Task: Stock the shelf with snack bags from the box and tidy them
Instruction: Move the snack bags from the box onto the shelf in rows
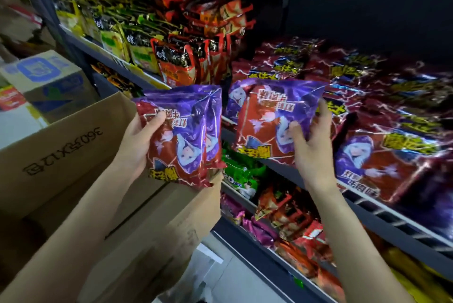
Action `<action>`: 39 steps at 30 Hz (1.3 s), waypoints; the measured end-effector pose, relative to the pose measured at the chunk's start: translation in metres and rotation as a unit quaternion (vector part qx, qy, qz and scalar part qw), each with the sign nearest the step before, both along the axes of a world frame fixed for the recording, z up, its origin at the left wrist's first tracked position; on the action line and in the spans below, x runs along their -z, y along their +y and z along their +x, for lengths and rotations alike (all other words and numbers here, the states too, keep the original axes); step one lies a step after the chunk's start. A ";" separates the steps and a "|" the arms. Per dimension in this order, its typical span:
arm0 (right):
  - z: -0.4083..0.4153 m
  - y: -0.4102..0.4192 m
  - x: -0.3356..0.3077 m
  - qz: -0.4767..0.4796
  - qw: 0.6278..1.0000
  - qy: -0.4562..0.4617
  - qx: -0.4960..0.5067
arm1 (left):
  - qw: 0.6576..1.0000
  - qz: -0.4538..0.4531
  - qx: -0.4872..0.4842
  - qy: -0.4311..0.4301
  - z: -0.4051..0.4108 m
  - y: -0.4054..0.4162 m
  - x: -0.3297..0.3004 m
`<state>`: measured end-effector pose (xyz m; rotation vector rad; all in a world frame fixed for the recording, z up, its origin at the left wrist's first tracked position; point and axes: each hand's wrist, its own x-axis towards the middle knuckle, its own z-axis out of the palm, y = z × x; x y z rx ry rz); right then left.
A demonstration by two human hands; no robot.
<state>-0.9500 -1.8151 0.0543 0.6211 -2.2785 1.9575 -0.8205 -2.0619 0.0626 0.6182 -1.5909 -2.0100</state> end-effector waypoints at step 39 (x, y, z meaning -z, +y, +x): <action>-0.031 -0.073 -0.081 0.492 0.831 0.256 -0.048 | 0.886 -0.237 0.394 0.060 -0.098 -0.064 -0.023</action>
